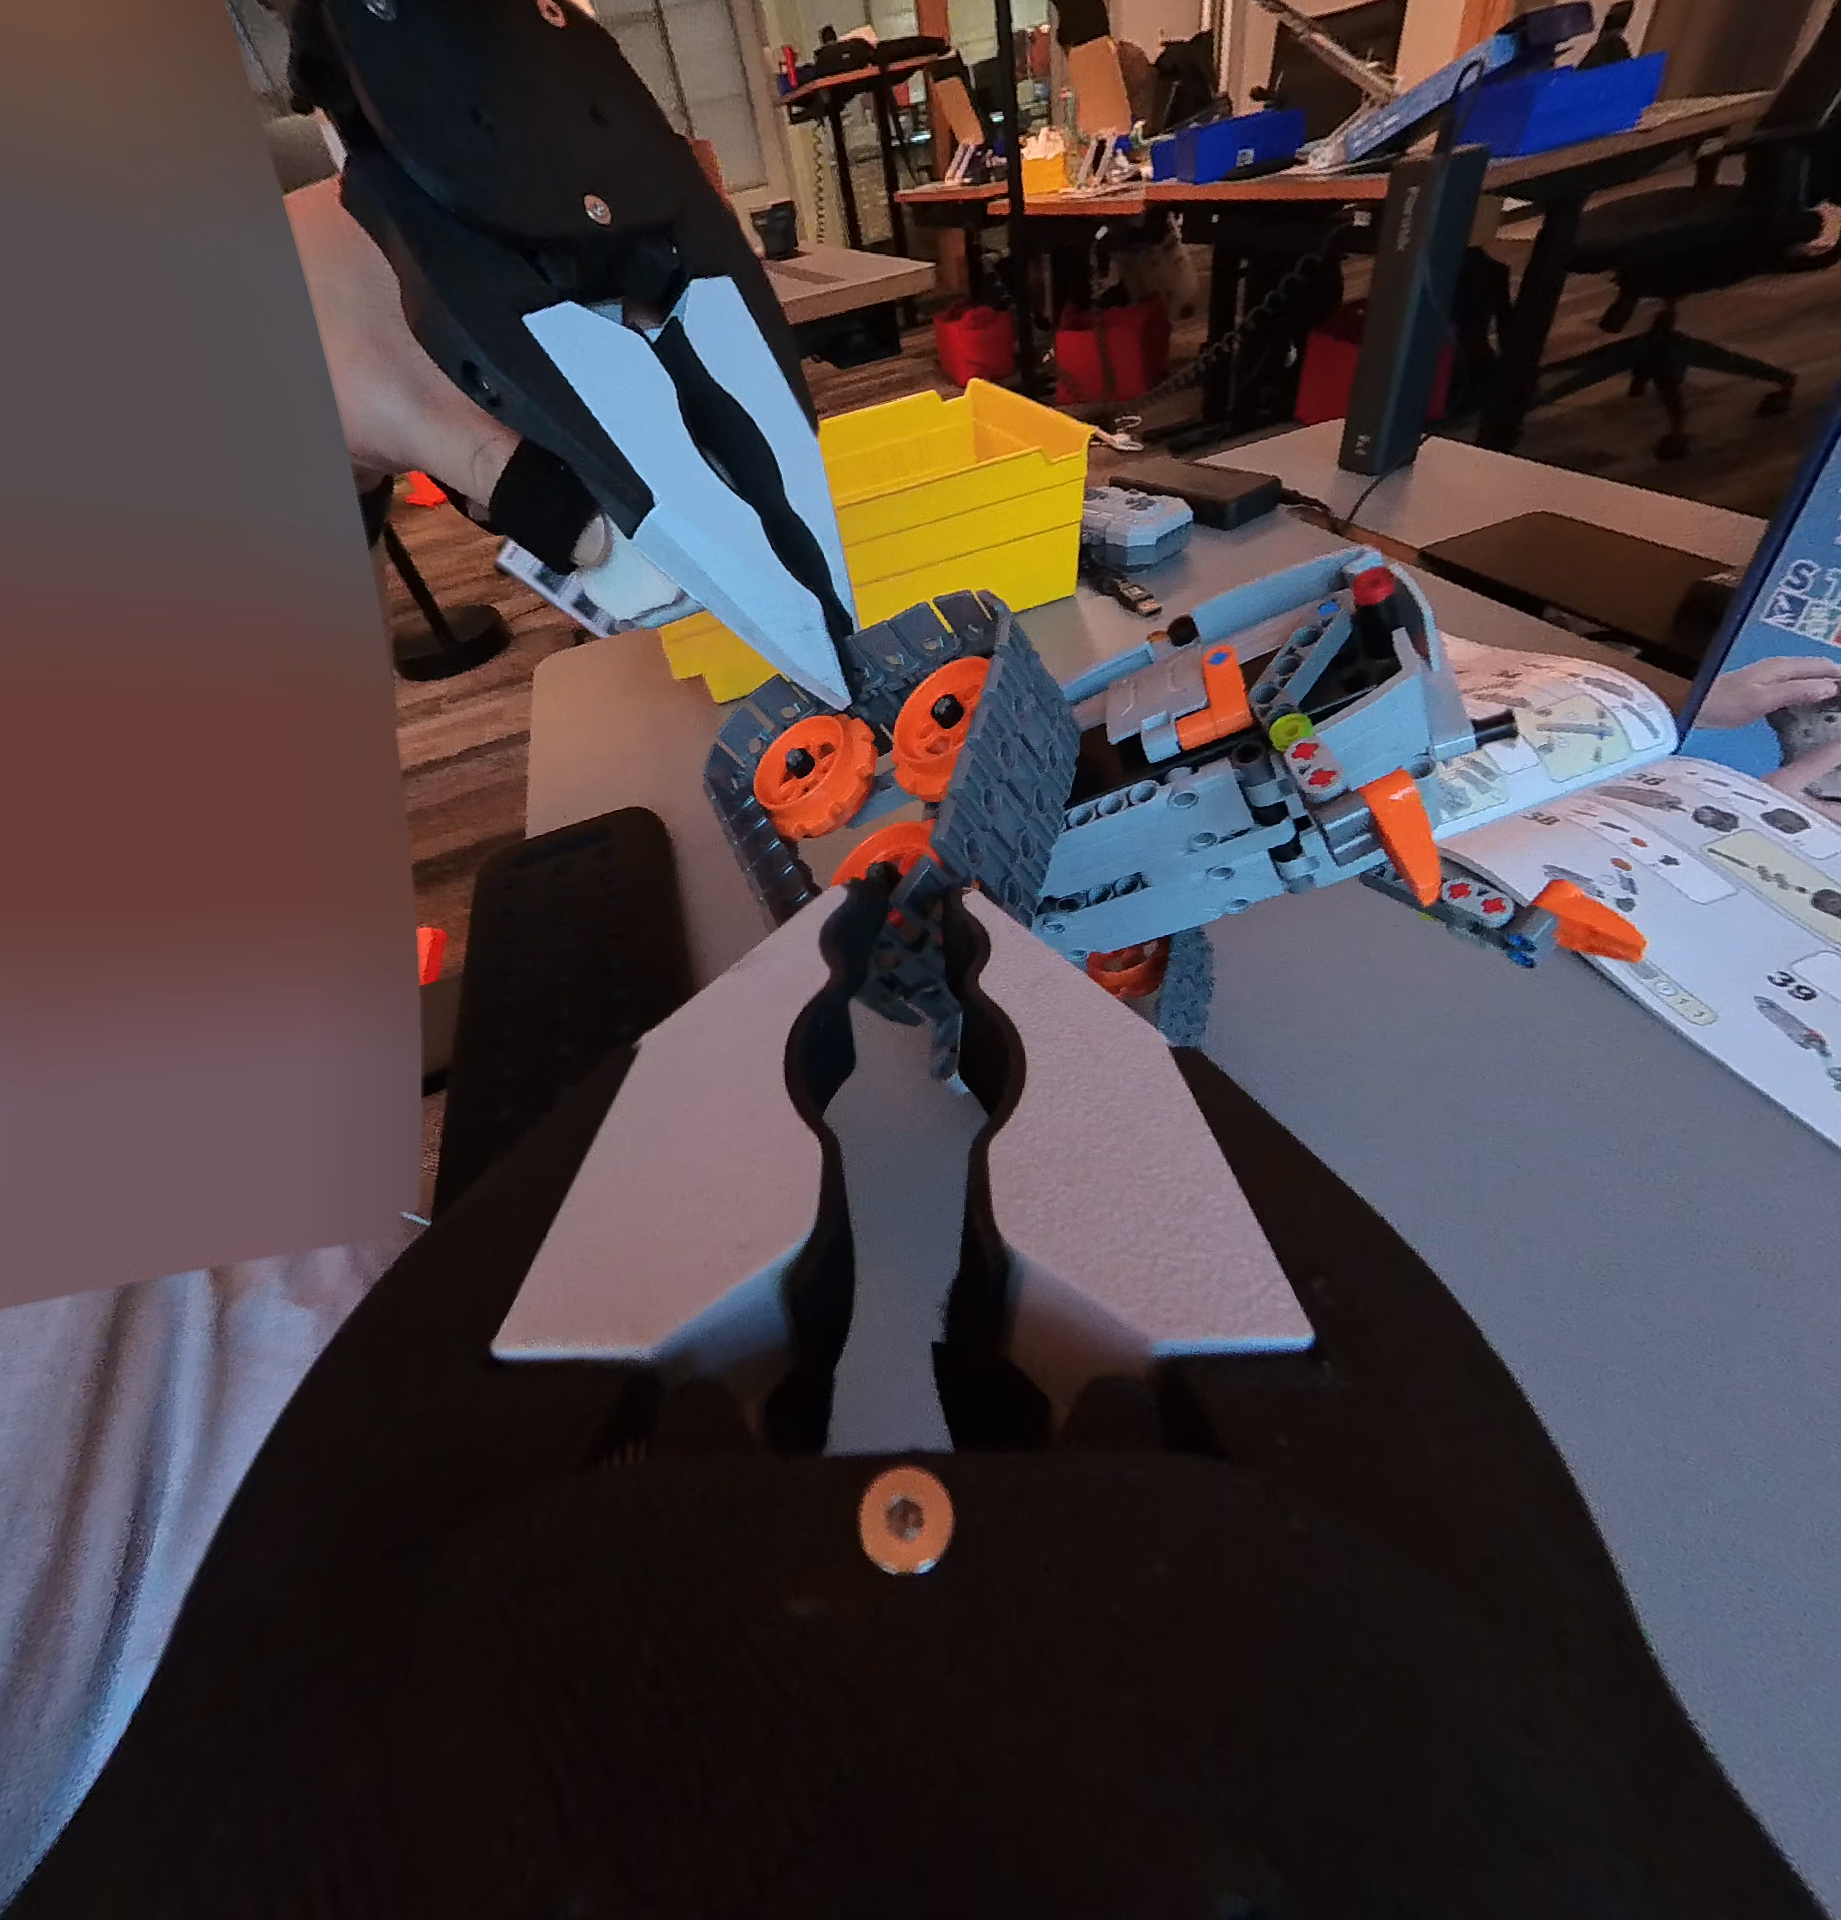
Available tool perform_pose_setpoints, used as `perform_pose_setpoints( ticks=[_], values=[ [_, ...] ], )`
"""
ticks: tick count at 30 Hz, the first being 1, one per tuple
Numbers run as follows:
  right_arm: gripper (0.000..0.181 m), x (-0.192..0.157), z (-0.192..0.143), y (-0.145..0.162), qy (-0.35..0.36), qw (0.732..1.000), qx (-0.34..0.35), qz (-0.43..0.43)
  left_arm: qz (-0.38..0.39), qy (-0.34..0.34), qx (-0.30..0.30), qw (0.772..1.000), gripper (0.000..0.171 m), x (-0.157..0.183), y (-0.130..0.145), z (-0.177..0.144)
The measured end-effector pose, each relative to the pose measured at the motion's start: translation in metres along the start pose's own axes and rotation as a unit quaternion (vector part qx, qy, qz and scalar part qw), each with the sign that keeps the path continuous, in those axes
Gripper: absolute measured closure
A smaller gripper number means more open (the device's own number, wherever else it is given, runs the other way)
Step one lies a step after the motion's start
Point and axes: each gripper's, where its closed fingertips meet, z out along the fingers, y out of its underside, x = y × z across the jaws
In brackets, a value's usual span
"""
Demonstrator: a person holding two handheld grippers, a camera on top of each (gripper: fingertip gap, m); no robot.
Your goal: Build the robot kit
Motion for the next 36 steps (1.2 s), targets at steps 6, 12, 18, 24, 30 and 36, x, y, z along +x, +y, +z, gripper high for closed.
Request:
perform_pose_setpoints(
  ticks=[6, 12, 18, 24, 30, 36],
  values=[
    [0.162, -0.002, -0.025, -0.012, -0.040, 0.997, 0.057, 0.037, -0.011, -0.005, 0.046, 0.999, 0.166, 0.006, 0.007, 0.000],
    [0.146, 0.017, -0.001, 0.035, -0.013, 0.991, 0.009, 0.133, 0.003, -0.039, 0.153, 0.987, 0.165, 0.024, 0.030, 0.003],
    [0.110, 0.027, 0.030, 0.020, 0.033, 0.983, 0.092, 0.153, 0.054, -0.080, 0.189, 0.977, 0.165, 0.029, 0.050, 0.029],
    [0.129, 0.054, 0.068, 0.037, 0.071, 0.997, -0.019, -0.026, 0.073, -0.180, 0.169, 0.966, 0.163, -0.025, 0.064, 0.067],
    [0.126, 0.047, 0.038, 0.026, 0.036, 0.999, -0.020, -0.013, -0.044, -0.010, 0.250, 0.967, 0.119, -0.024, 0.065, 0.050],
    [0.094, 0.048, 0.021, -0.041, 0.053, 0.981, -0.011, -0.184, 0.023, 0.070, 0.357, 0.931, 0.081, -0.058, 0.001, -0.008]
  ],
)
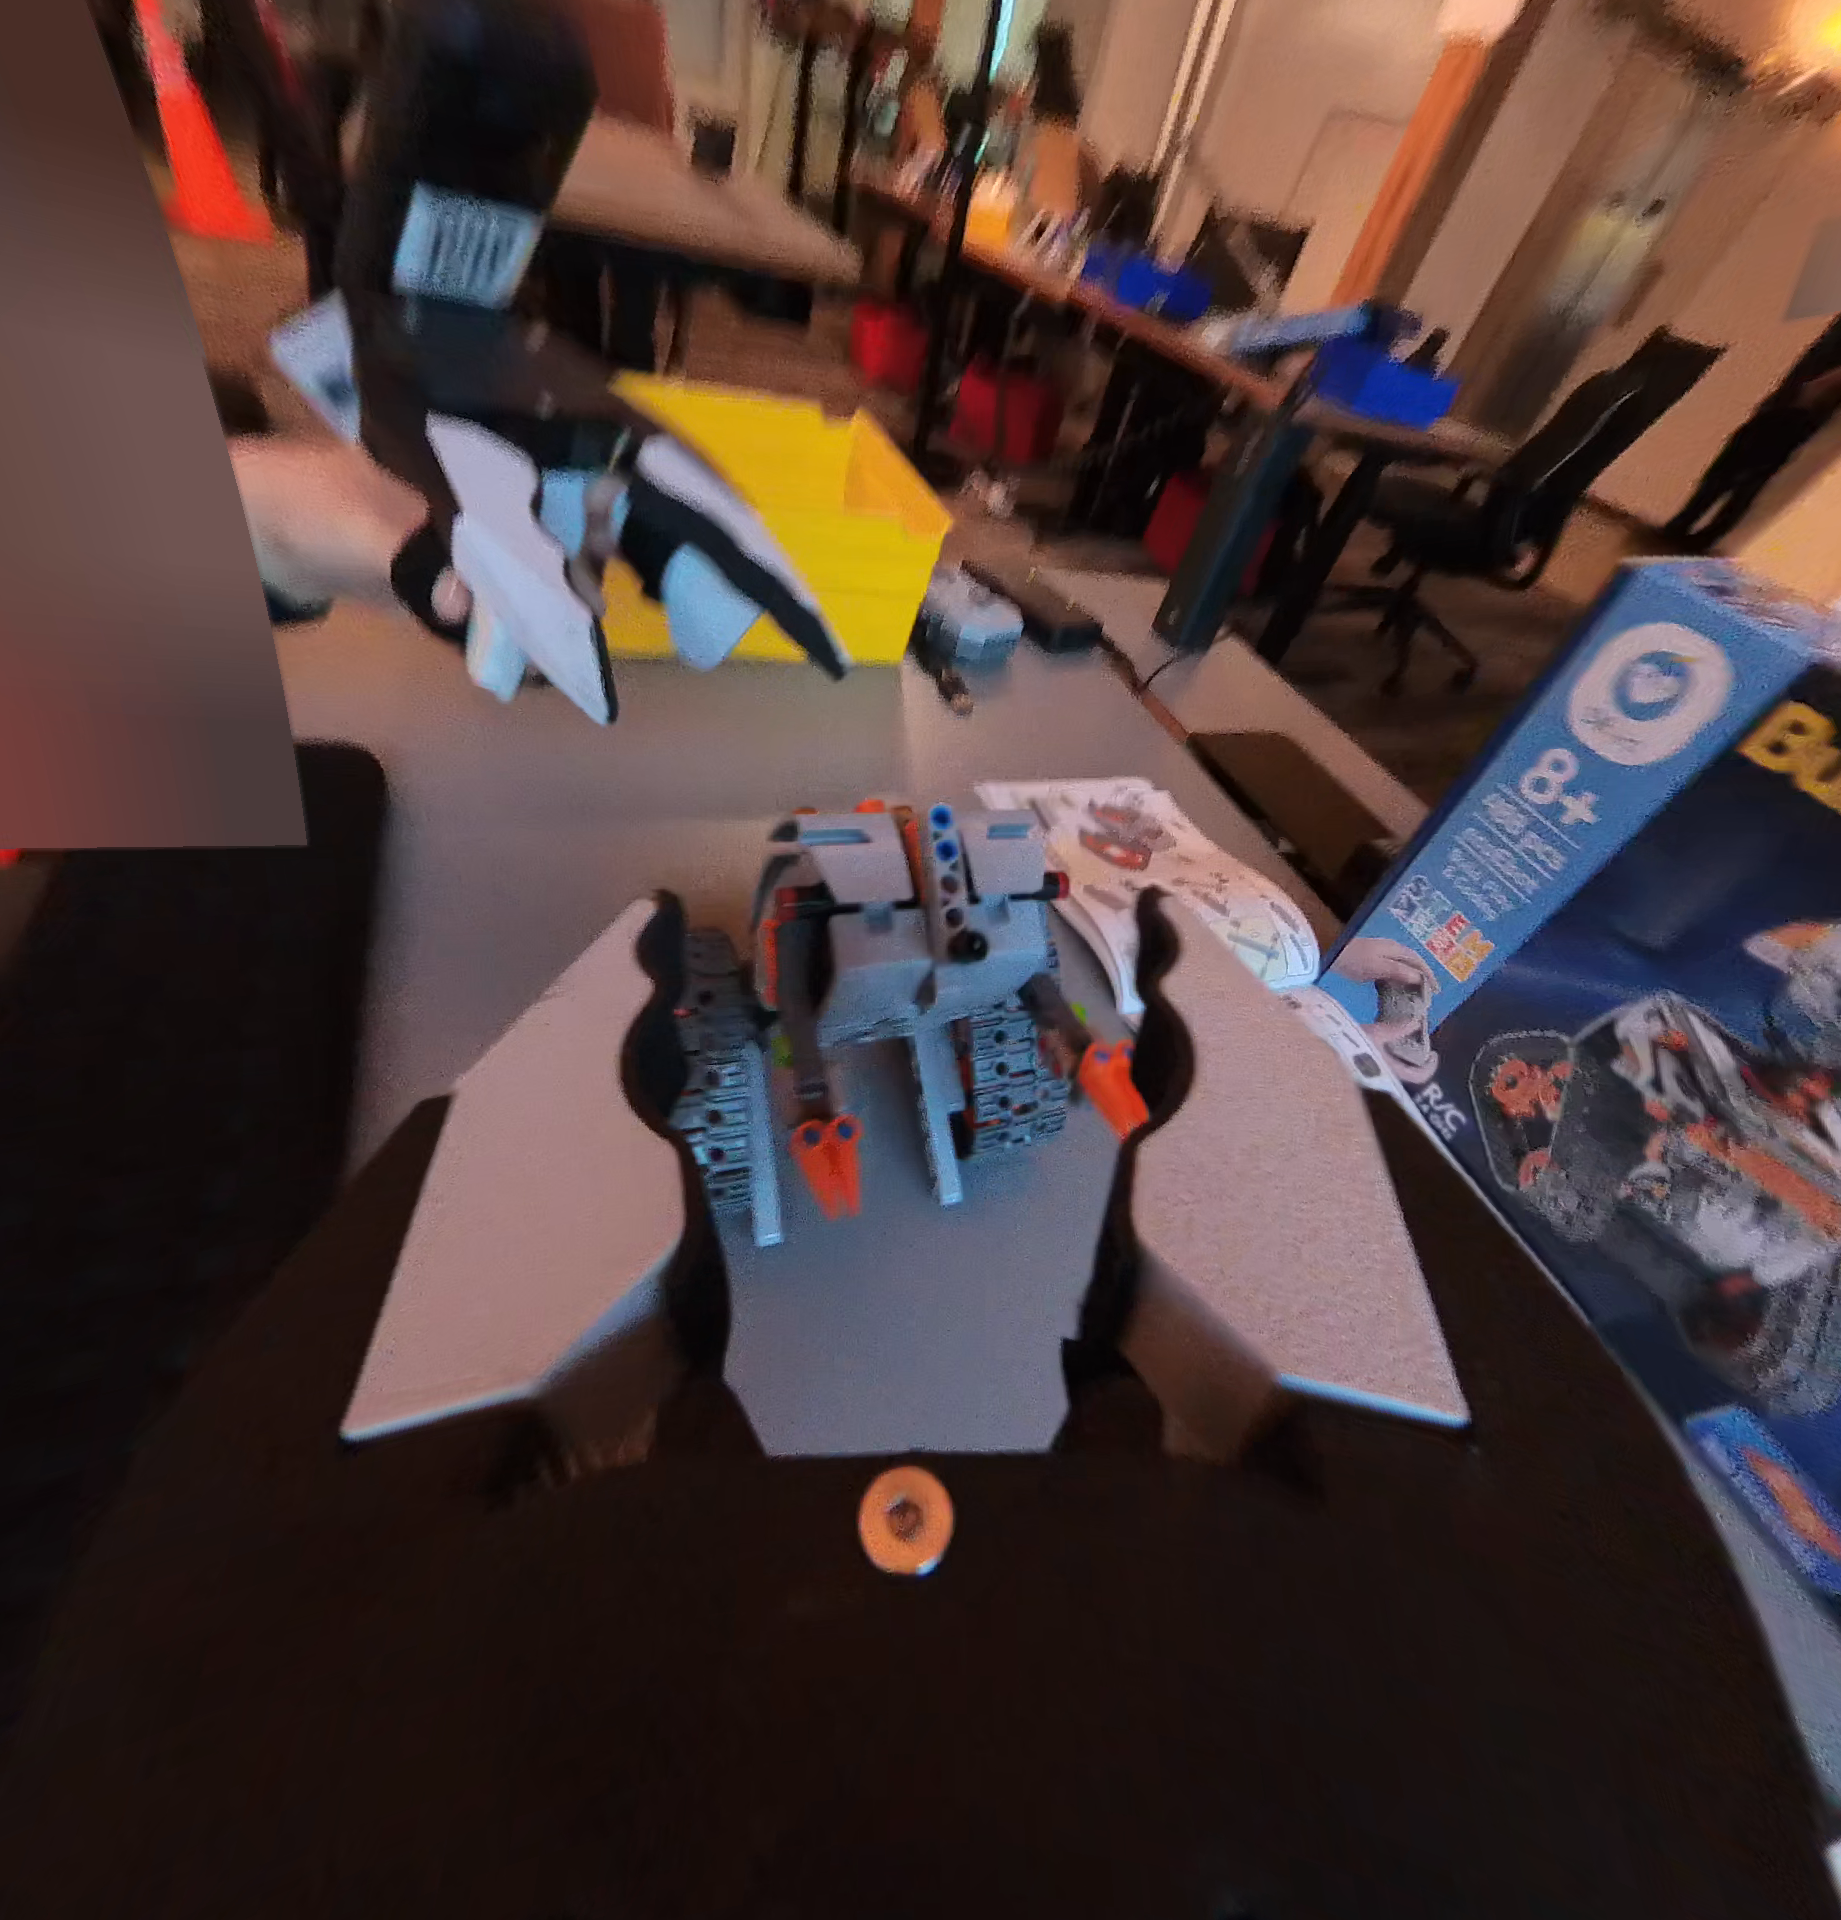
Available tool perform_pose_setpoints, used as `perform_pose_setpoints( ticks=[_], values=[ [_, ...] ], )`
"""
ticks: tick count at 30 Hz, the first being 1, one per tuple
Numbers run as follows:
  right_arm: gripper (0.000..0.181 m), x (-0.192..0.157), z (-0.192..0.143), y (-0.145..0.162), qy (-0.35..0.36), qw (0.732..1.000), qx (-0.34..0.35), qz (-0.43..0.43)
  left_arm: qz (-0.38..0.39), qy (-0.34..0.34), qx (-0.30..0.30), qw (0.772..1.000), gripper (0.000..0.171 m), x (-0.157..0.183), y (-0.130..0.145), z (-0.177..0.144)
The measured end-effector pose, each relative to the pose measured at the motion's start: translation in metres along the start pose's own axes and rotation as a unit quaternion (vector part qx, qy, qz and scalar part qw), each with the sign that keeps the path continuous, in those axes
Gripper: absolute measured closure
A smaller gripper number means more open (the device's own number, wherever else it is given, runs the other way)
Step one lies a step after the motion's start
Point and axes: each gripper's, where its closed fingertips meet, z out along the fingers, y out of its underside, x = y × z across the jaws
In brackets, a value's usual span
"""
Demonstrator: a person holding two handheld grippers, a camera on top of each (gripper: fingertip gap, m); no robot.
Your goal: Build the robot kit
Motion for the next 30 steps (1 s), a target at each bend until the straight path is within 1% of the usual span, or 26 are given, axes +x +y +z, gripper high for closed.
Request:
perform_pose_setpoints(
  ticks=[1, 3, 4, 6, 7, 8, 10, 11, 15, 19, 21, 22, 23, 24, 25, 26, 27, 28, 30],
  values=[
    [0.086, 0.005, 0.016, 0.005, -0.019, 0.999, -0.036, -0.008, 0.012, 0.026, -0.016, 0.999, 0.080, 0.000, -0.008, 0.012],
    [0.084, 0.009, 0.041, 0.017, -0.067, 0.994, -0.089, 0.010, 0.049, 0.065, -0.049, 0.995, 0.075, 0.002, -0.013, 0.035],
    [0.087, 0.007, 0.049, 0.022, -0.093, 0.990, -0.106, 0.021, 0.070, 0.072, -0.070, 0.992, 0.074, 0.001, -0.011, 0.045],
    [0.089, 0.001, 0.058, 0.026, -0.129, 0.984, -0.121, 0.036, 0.112, 0.072, -0.117, 0.984, 0.071, -0.002, 0.002, 0.059],
    [0.088, -0.001, 0.059, 0.030, -0.137, 0.981, -0.134, 0.031, 0.126, 0.074, -0.132, 0.980, 0.074, -0.003, 0.009, 0.065],
    [0.089, -0.002, 0.060, 0.033, -0.141, 0.979, -0.143, 0.025, 0.136, 0.075, -0.144, 0.977, 0.082, -0.004, 0.016, 0.069],
    [0.093, -0.004, 0.059, 0.034, -0.151, 0.977, -0.148, 0.026, 0.134, 0.087, -0.159, 0.974, 0.089, -0.005, 0.027, 0.076],
    [0.093, -0.003, 0.059, 0.035, -0.147, 0.977, -0.151, 0.029, 0.122, 0.106, -0.158, 0.974, 0.099, 0.000, 0.029, 0.077],
    [0.093, 0.000, 0.055, 0.037, -0.143, 0.978, -0.146, 0.030, 0.117, 0.118, -0.137, 0.977, 0.100, 0.003, 0.028, 0.082],
    [0.093, 0.002, 0.046, 0.040, -0.144, 0.978, -0.148, 0.032, 0.116, 0.122, -0.130, 0.977, 0.100, 0.008, 0.027, 0.089],
    [0.093, 0.001, 0.042, 0.040, -0.142, 0.979, -0.143, 0.029, 0.111, 0.124, -0.135, 0.977, 0.100, 0.010, 0.027, 0.090],
    [0.095, 0.002, 0.039, 0.040, -0.138, 0.980, -0.141, 0.020, 0.093, 0.119, -0.136, 0.979, 0.097, 0.008, 0.025, 0.087],
    [0.090, 0.006, 0.033, 0.038, -0.126, 0.983, -0.134, 0.010, 0.074, 0.105, -0.126, 0.984, 0.089, 0.001, 0.020, 0.083],
    [0.087, 0.011, 0.024, 0.033, -0.107, 0.987, -0.119, 0.006, 0.057, 0.090, -0.104, 0.989, 0.086, -0.009, 0.014, 0.075],
    [0.088, 0.013, 0.012, 0.027, -0.094, 0.991, -0.100, 0.008, 0.034, 0.079, -0.072, 0.994, 0.091, -0.018, 0.008, 0.063],
    [0.094, 0.013, -0.002, 0.021, -0.088, 0.993, -0.075, 0.016, 0.004, 0.064, -0.041, 0.997, 0.110, -0.031, 0.002, 0.051],
    [0.103, 0.013, -0.015, 0.019, -0.086, 0.994, -0.054, 0.027, -0.025, 0.056, -0.012, 0.998, 0.121, -0.042, -0.001, 0.041],
    [0.110, 0.013, -0.027, 0.023, -0.081, 0.995, -0.042, 0.038, -0.054, 0.056, 0.010, 0.997, 0.126, -0.051, -0.003, 0.033],
    [0.119, 0.020, -0.040, 0.048, -0.064, 0.995, -0.043, 0.064, -0.102, 0.033, 0.019, 0.994, 0.132, -0.072, 0.004, 0.033]
  ],
)
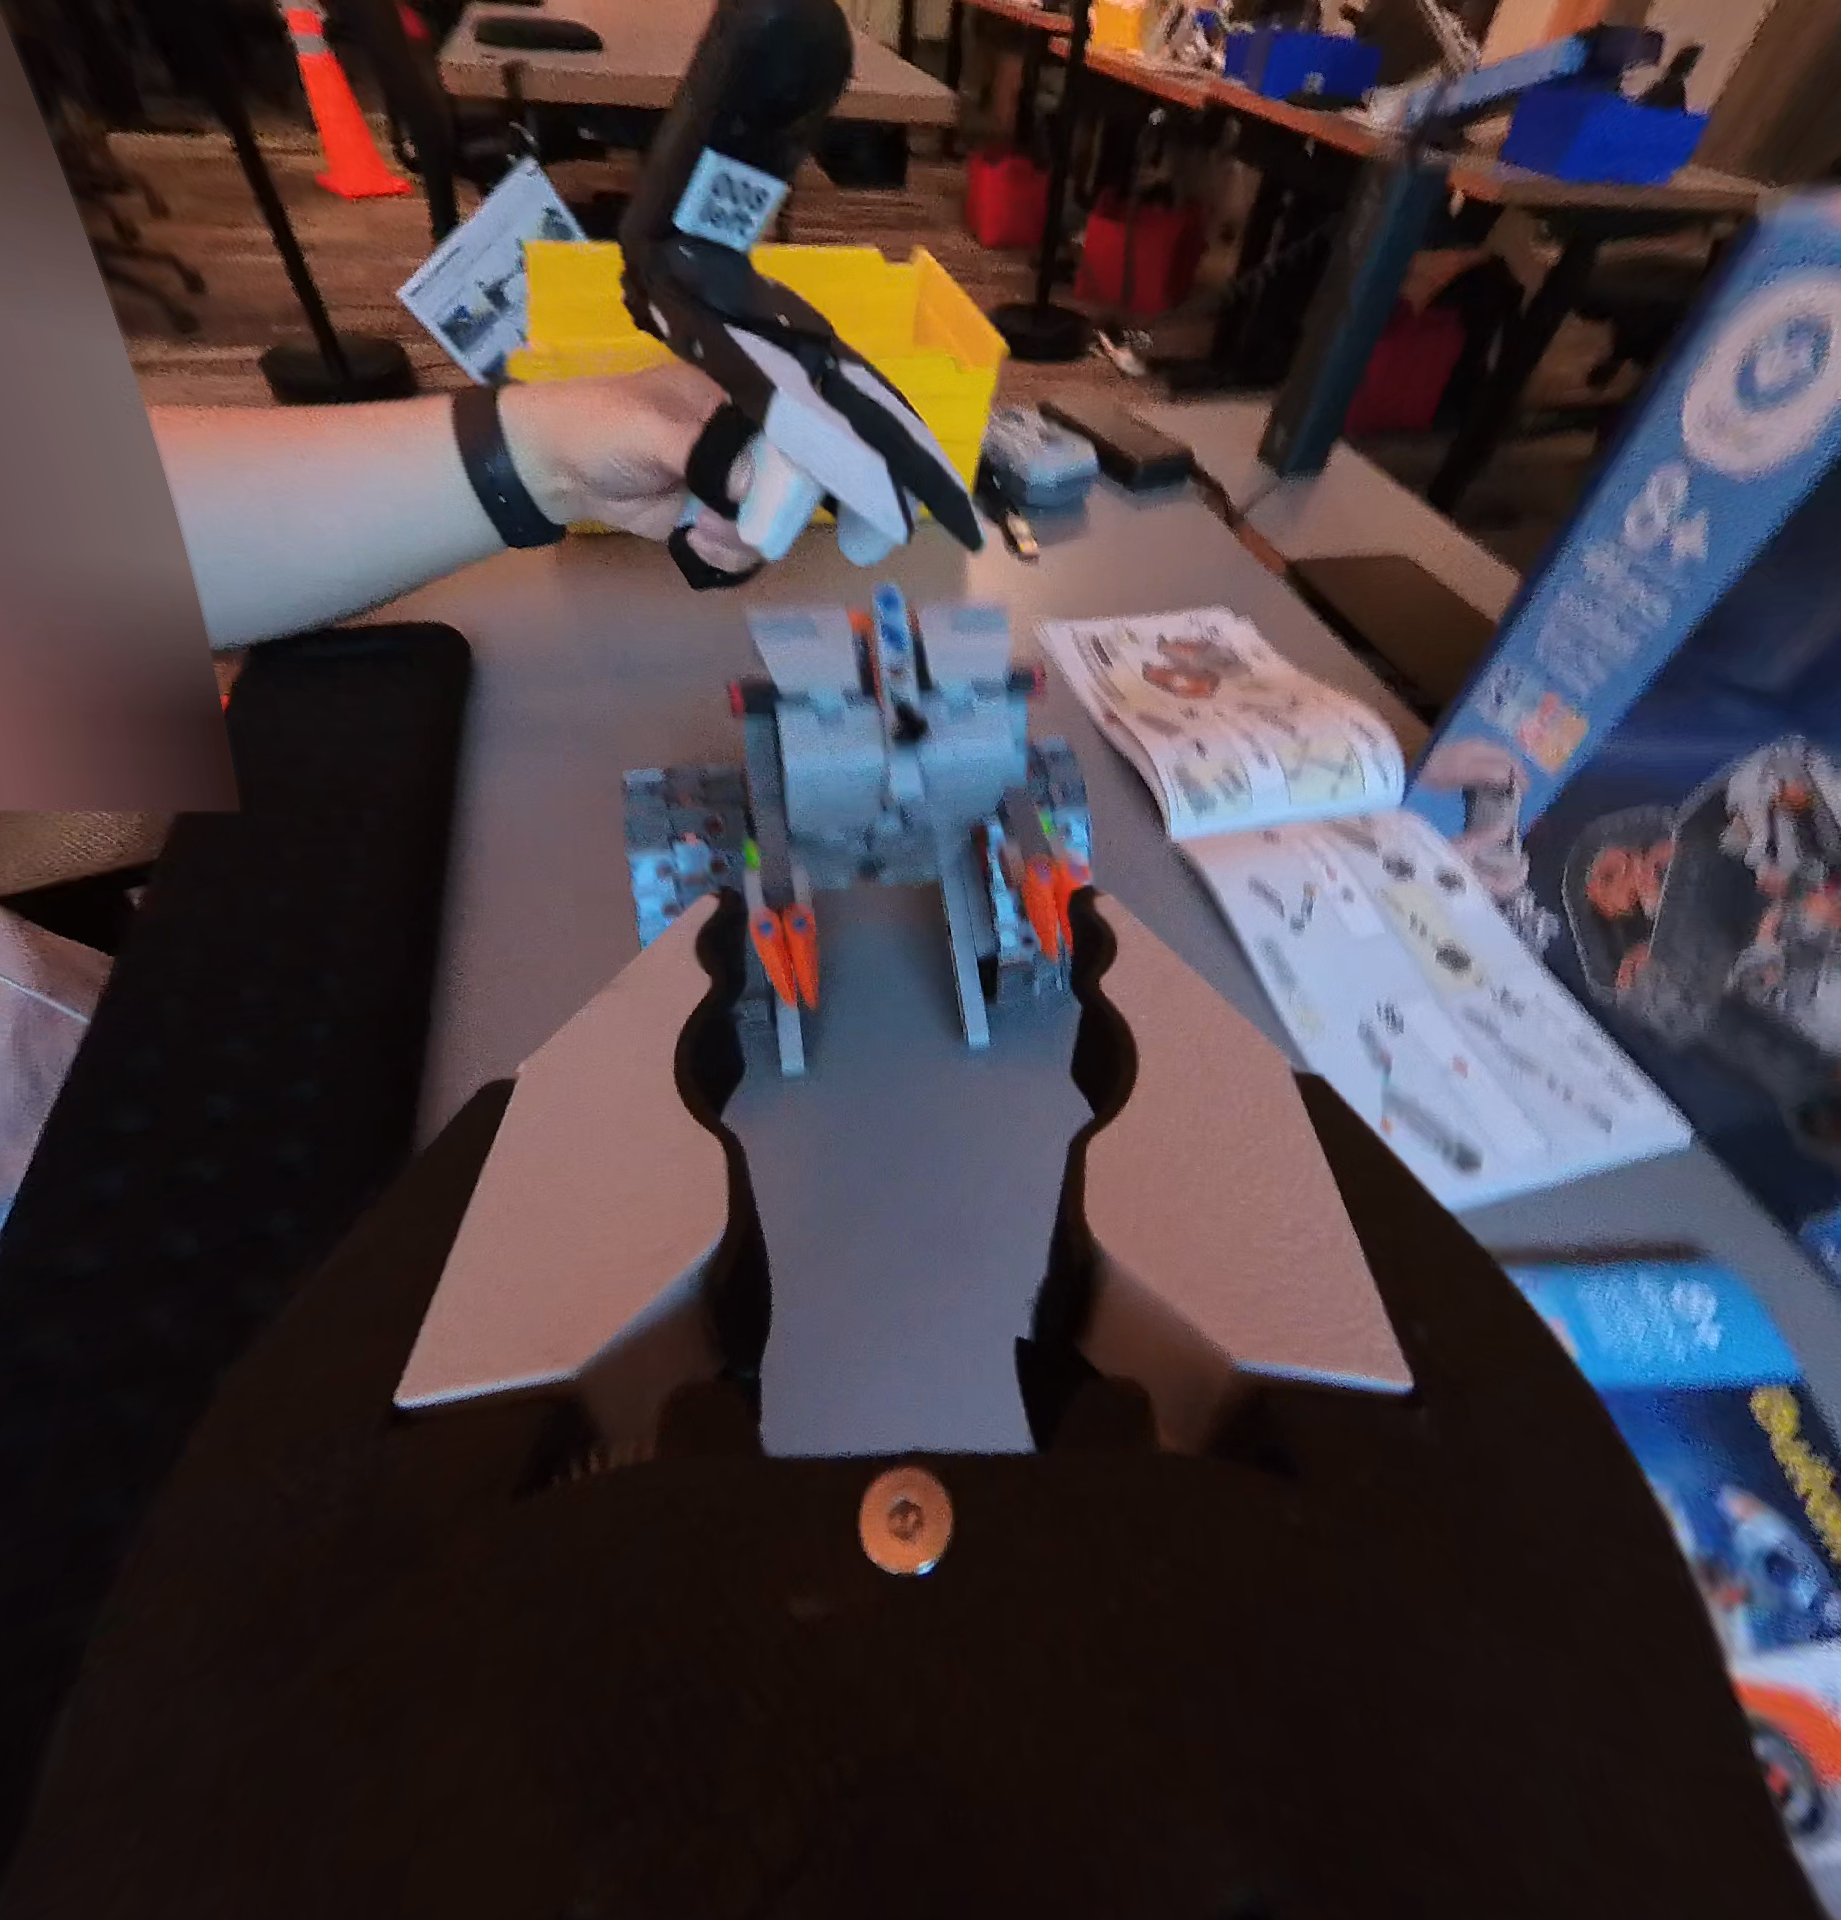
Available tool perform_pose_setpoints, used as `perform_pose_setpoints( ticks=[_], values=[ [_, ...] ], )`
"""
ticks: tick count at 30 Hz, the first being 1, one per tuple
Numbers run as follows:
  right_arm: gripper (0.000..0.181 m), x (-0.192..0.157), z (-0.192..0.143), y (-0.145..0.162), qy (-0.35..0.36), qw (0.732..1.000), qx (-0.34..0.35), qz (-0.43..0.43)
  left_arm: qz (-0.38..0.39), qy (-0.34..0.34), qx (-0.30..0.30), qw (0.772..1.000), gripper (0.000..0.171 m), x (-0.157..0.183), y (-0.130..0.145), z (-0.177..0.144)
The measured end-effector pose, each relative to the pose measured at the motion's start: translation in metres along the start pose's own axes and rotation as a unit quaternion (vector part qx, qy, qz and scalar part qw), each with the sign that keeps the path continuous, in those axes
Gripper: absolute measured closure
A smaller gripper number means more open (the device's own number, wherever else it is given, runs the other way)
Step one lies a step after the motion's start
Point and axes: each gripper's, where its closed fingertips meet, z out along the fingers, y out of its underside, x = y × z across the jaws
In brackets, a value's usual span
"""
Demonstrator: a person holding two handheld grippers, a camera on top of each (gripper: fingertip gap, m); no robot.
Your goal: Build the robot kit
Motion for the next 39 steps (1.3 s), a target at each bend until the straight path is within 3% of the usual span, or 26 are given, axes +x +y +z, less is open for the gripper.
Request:
perform_pose_setpoints(
  ticks=[4, 9, 12, 18, 22, 25, 26, 29, 32, 35, 39],
  values=[
    [0.127, 0.015, 0.006, 0.041, 0.014, 0.997, 0.000, 0.074, -0.044, 0.021, -0.042, 0.998, 0.132, -0.013, 0.024, 0.030],
    [0.131, 0.024, 0.015, 0.049, 0.039, 0.995, 0.008, 0.088, -0.091, 0.008, -0.046, 0.995, 0.162, -0.025, 0.035, 0.058],
    [0.138, 0.030, 0.019, 0.058, 0.040, 0.993, 0.002, 0.109, -0.057, 0.008, -0.090, 0.994, 0.162, -0.018, 0.054, 0.063],
    [0.141, 0.036, 0.030, 0.071, 0.037, 0.991, -0.008, 0.128, -0.008, -0.020, -0.072, 0.997, 0.169, -0.011, 0.057, 0.071],
    [0.140, 0.033, 0.035, 0.079, 0.028, 0.994, -0.030, 0.103, 0.018, -0.001, -0.083, 0.996, 0.169, 0.010, 0.062, 0.081],
    [0.134, 0.029, 0.032, 0.084, 0.020, 0.996, -0.037, 0.082, -0.005, 0.022, -0.084, 0.996, 0.168, 0.017, 0.063, 0.082],
    [0.133, 0.026, 0.030, 0.087, 0.015, 0.996, -0.042, 0.078, -0.013, 0.030, -0.083, 0.996, 0.166, 0.017, 0.063, 0.080],
    [0.123, 0.018, 0.022, 0.090, 0.013, 0.997, -0.050, 0.054, -0.038, 0.064, -0.048, 0.996, 0.138, 0.021, 0.051, 0.068],
    [0.114, 0.009, 0.017, 0.081, 0.010, 0.999, -0.039, 0.031, -0.050, 0.106, 0.014, 0.993, 0.109, 0.042, 0.015, 0.049],
    [0.109, 0.005, 0.014, 0.059, 0.008, 1.000, -0.005, 0.022, 0.010, 0.132, 0.048, 0.990, 0.081, 0.078, -0.017, 0.038],
    [0.101, 0.003, -0.007, 0.010, 0.017, 0.997, 0.068, 0.037, 0.103, 0.087, -0.008, 0.991, 0.079, 0.077, 0.000, 0.051]
  ],
)
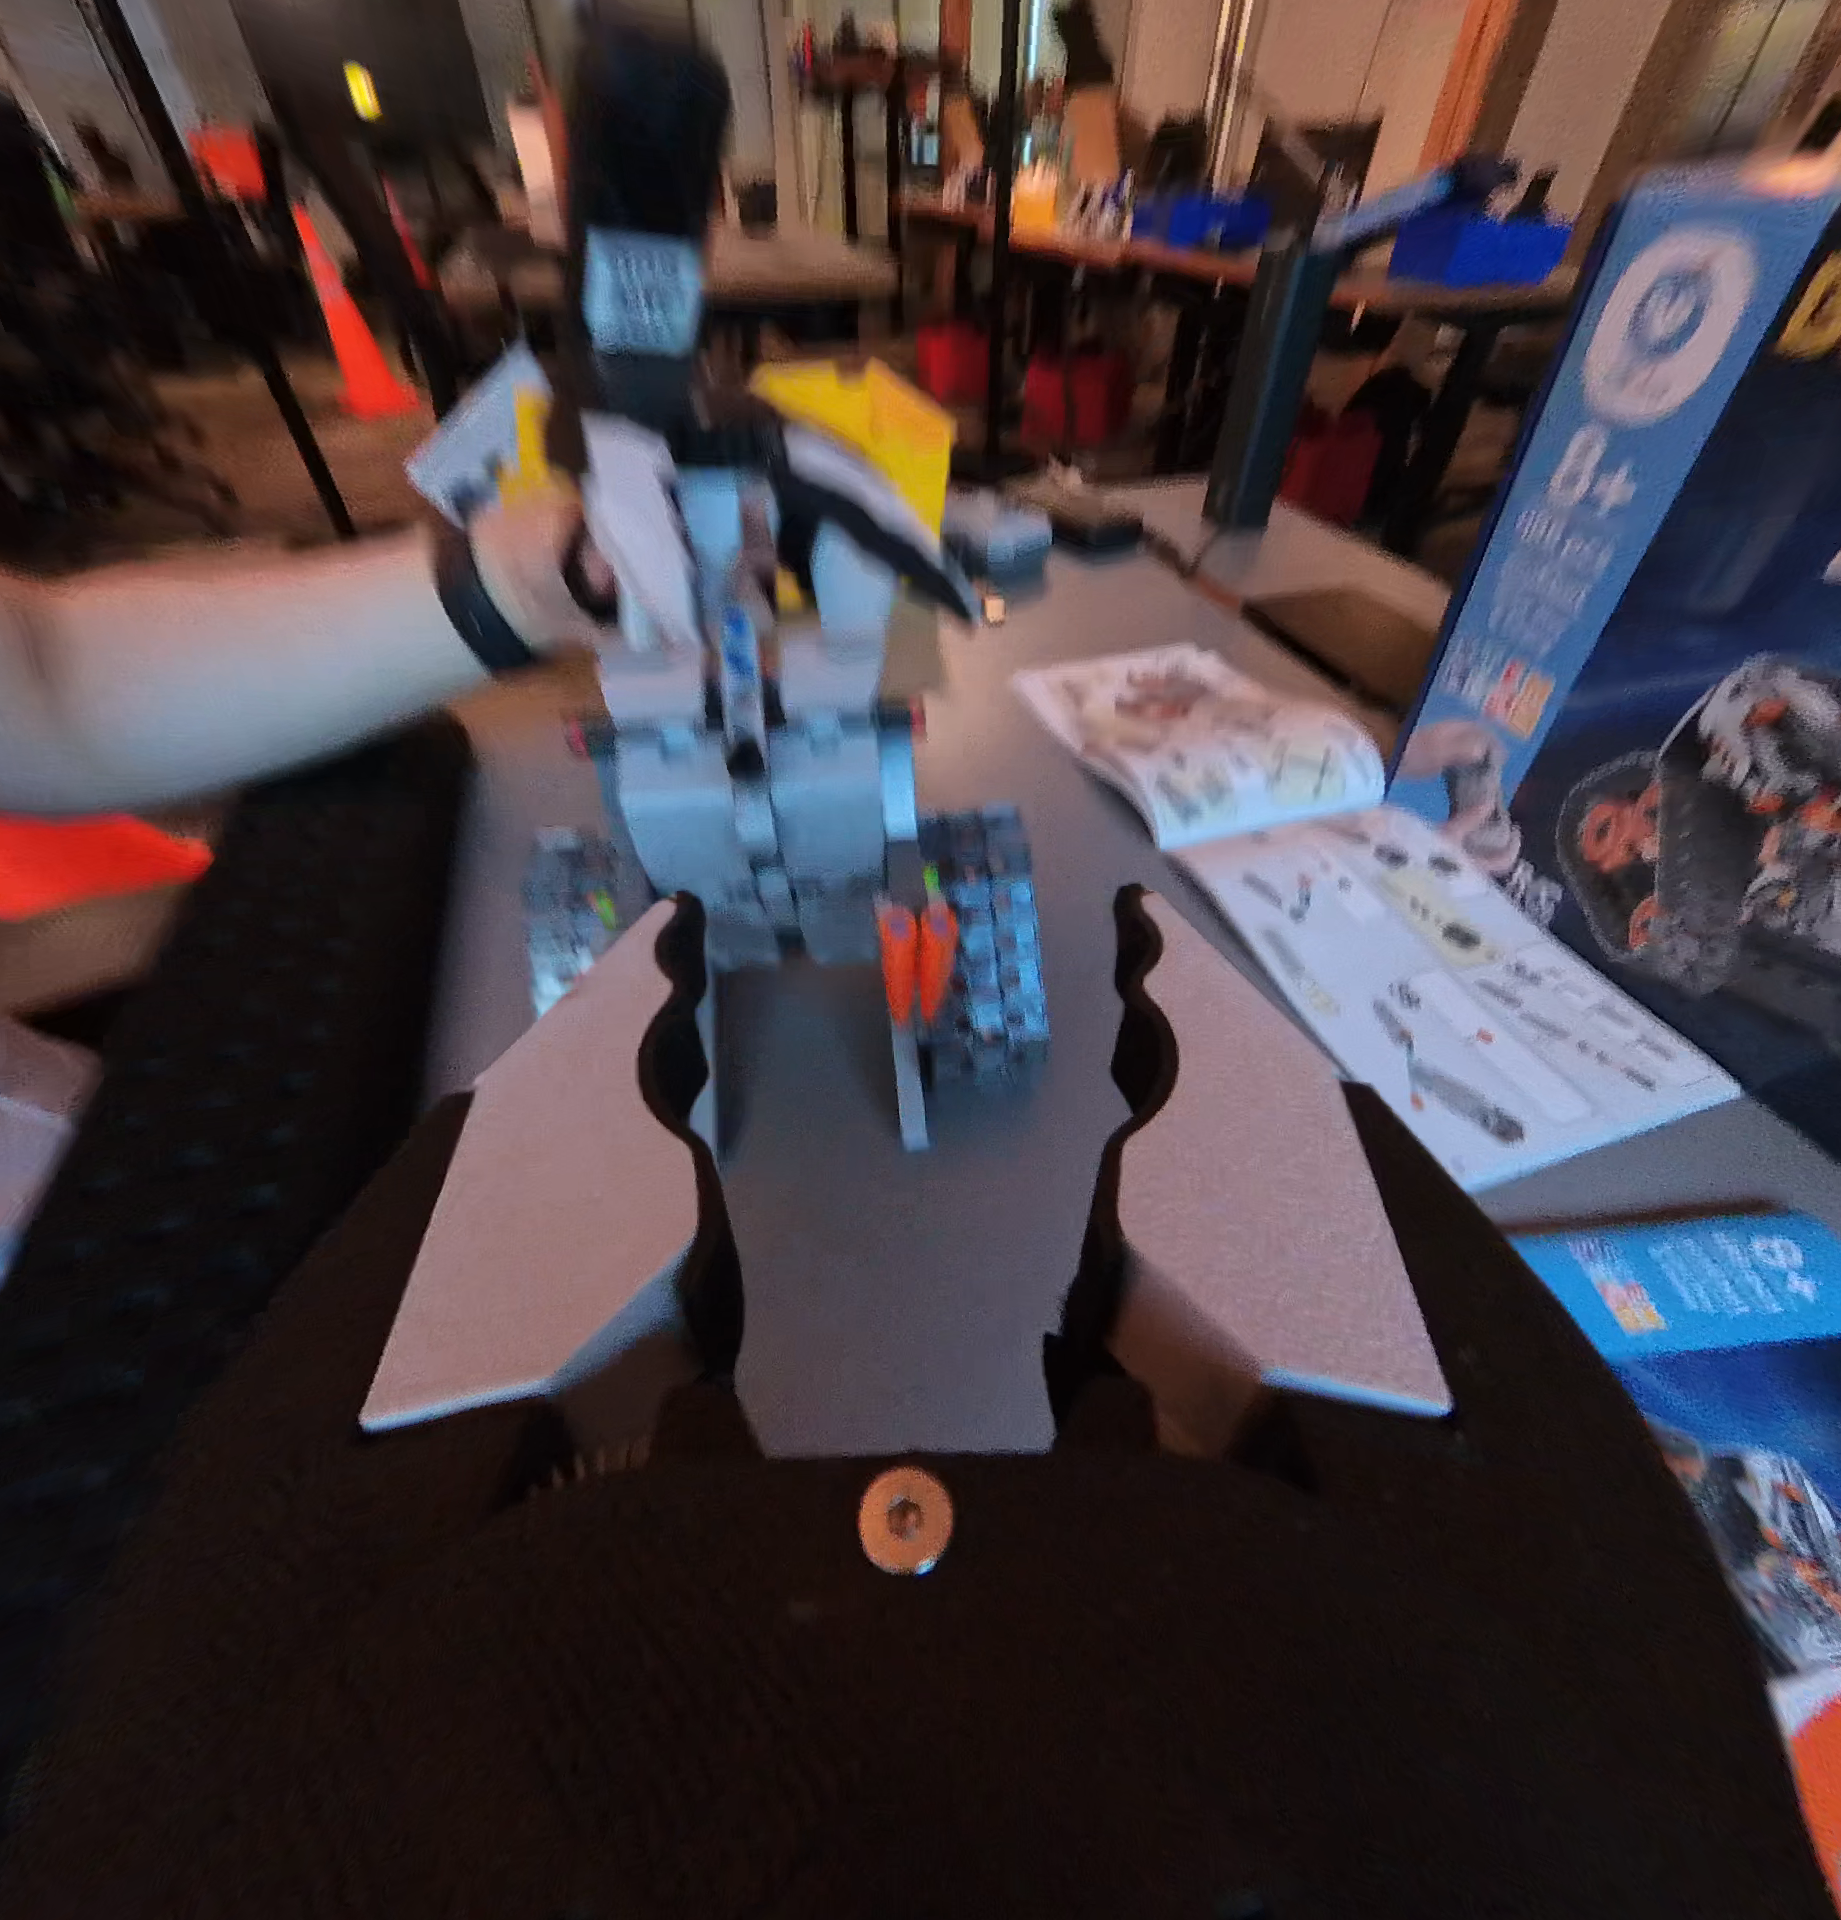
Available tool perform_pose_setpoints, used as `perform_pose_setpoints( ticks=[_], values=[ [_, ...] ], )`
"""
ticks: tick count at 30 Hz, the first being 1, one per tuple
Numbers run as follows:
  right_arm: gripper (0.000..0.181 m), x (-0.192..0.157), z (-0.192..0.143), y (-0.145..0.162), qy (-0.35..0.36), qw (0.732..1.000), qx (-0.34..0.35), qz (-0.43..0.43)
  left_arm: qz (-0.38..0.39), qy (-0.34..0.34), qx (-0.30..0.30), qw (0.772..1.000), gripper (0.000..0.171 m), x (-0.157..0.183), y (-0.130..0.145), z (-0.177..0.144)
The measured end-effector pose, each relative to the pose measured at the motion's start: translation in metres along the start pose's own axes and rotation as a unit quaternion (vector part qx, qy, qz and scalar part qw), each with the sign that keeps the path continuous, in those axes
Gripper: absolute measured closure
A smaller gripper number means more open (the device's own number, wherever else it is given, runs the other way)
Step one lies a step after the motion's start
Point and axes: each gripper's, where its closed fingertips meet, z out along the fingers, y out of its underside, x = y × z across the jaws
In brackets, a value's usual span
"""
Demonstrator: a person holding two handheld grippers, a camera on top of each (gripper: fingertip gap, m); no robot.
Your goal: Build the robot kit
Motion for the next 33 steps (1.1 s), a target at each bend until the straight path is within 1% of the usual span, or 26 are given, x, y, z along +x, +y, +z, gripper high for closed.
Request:
perform_pose_setpoints(
  ticks=[1, 2, 4, 6, 7, 8, 10, 13, 15, 16, 17, 18, 20, 21, 22, 24, 25, 27, 29, 30, 32, 33],
  values=[
    [0.100, -0.005, -0.002, -0.018, -0.005, 1.000, 0.026, 0.010, -0.012, 0.001, -0.007, 1.000, 0.087, -0.005, 0.008, 0.001],
    [0.097, -0.012, 0.000, -0.033, -0.010, 0.999, 0.037, 0.015, -0.034, 0.008, -0.009, 0.999, 0.090, -0.010, 0.015, 0.001],
    [0.090, -0.025, 0.012, -0.046, -0.005, 1.000, 0.014, -0.009, -0.077, 0.007, -0.012, 0.997, 0.099, -0.026, 0.029, -0.001],
    [0.087, -0.030, 0.029, -0.042, 0.012, 0.998, -0.038, -0.049, -0.107, -0.004, 0.003, 0.994, 0.106, -0.046, 0.033, -0.003],
    [0.086, -0.031, 0.038, -0.038, 0.015, 0.996, -0.062, -0.055, -0.116, -0.009, 0.004, 0.993, 0.109, -0.055, 0.035, -0.002],
    [0.086, -0.034, 0.045, -0.035, 0.010, 0.995, -0.080, -0.050, -0.121, -0.008, 0.000, 0.993, 0.113, -0.061, 0.037, -0.001],
    [0.087, -0.030, 0.053, -0.030, 0.020, 0.994, -0.105, -0.036, -0.118, 0.007, -0.018, 0.993, 0.113, -0.063, 0.042, 0.006],
    [0.099, -0.028, 0.057, -0.023, 0.024, 0.991, -0.131, -0.026, -0.108, 0.012, -0.040, 0.993, 0.119, -0.065, 0.052, 0.020],
    [0.114, -0.036, 0.061, -0.021, -0.007, 0.989, -0.145, -0.019, -0.111, 0.007, -0.062, 0.992, 0.125, -0.067, 0.063, 0.028],
    [0.115, -0.037, 0.063, -0.020, -0.011, 0.988, -0.154, -0.017, -0.115, 0.016, -0.072, 0.991, 0.132, -0.064, 0.066, 0.031],
    [0.115, -0.037, 0.065, -0.020, -0.013, 0.987, -0.159, -0.015, -0.122, 0.029, -0.075, 0.989, 0.148, -0.060, 0.066, 0.031],
    [0.115, -0.036, 0.066, -0.020, -0.014, 0.986, -0.166, -0.015, -0.129, 0.041, -0.073, 0.988, 0.159, -0.056, 0.065, 0.031],
    [0.114, -0.037, 0.067, -0.019, -0.017, 0.983, -0.183, -0.021, -0.133, 0.033, -0.068, 0.988, 0.159, -0.056, 0.065, 0.030],
    [0.111, -0.035, 0.065, -0.016, -0.009, 0.980, -0.194, -0.032, -0.130, 0.028, -0.068, 0.989, 0.157, -0.056, 0.065, 0.030],
    [0.104, -0.032, 0.062, -0.016, 0.005, 0.980, -0.194, -0.042, -0.126, 0.022, -0.070, 0.989, 0.153, -0.057, 0.066, 0.028],
    [0.093, -0.036, 0.056, -0.019, 0.008, 0.985, -0.172, -0.035, -0.113, 0.013, -0.064, 0.991, 0.135, -0.060, 0.065, 0.023],
    [0.092, -0.036, 0.055, -0.019, 0.012, 0.987, -0.161, -0.024, -0.106, 0.019, -0.048, 0.993, 0.127, -0.059, 0.060, 0.021],
    [0.086, -0.036, 0.057, -0.010, 0.017, 0.986, -0.164, -0.008, -0.083, 0.044, -0.022, 0.995, 0.119, -0.053, 0.049, 0.018],
    [0.086, -0.036, 0.061, 0.003, 0.015, 0.983, -0.185, -0.008, -0.052, 0.057, -0.047, 0.996, 0.110, -0.047, 0.056, 0.020],
    [0.092, -0.037, 0.064, 0.008, 0.011, 0.981, -0.196, -0.012, -0.039, 0.061, -0.069, 0.995, 0.107, -0.043, 0.064, 0.023],
    [0.097, -0.039, 0.067, 0.011, -0.001, 0.978, -0.207, -0.011, -0.016, 0.062, -0.102, 0.993, 0.121, -0.038, 0.074, 0.026],
    [0.097, -0.039, 0.067, 0.011, -0.001, 0.977, -0.213, -0.016, -0.003, 0.060, -0.105, 0.993, 0.127, -0.036, 0.075, 0.027]
  ],
)
